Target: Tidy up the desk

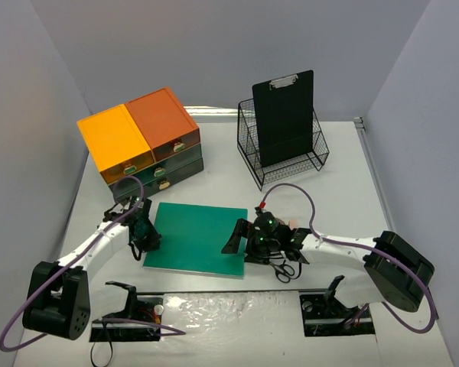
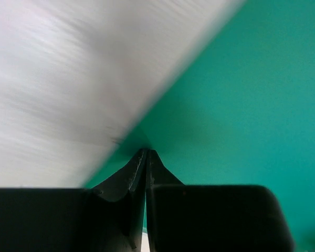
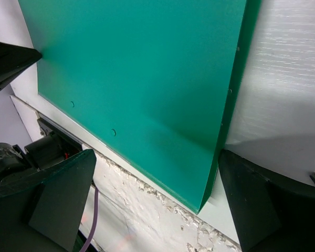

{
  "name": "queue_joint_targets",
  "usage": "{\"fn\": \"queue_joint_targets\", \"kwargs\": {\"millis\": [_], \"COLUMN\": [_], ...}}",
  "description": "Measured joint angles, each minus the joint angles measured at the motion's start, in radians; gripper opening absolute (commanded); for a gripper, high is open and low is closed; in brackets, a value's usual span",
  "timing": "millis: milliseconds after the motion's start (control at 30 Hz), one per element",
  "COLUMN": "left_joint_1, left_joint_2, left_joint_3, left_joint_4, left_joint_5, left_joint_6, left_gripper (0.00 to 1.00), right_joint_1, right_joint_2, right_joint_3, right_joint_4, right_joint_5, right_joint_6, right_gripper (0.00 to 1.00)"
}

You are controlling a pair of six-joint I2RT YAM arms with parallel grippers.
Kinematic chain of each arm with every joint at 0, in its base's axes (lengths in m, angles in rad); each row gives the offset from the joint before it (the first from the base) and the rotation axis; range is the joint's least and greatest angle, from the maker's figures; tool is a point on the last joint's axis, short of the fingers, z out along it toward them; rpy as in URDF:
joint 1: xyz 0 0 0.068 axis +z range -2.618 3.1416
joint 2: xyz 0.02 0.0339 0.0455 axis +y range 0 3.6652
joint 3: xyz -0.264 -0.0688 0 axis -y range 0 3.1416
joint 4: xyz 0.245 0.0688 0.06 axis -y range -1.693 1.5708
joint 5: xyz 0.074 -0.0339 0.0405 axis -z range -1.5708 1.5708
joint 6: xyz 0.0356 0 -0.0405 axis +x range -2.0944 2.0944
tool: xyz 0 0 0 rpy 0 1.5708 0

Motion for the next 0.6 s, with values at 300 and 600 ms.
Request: {"fn": "queue_joint_targets", "kwargs": {"millis": [300,600], "left_joint_1": [-0.016,-0.016], "left_joint_2": [-0.031,-0.019], "left_joint_3": [0.006,0.069], "left_joint_4": [0.003,-0.176], "left_joint_5": [0.131,-0.064], "left_joint_6": [-0.017,-0.053], "left_gripper": [0.00,0.27], "right_joint_1": [0.005,0.005], "right_joint_2": [0.033,0.029], "right_joint_3": [0.026,0.032], "right_joint_4": [0.007,-0.016], "right_joint_5": [-0.010,-0.009], "right_joint_6": [-0.003,-0.015], "right_gripper": [1.00,1.00]}}
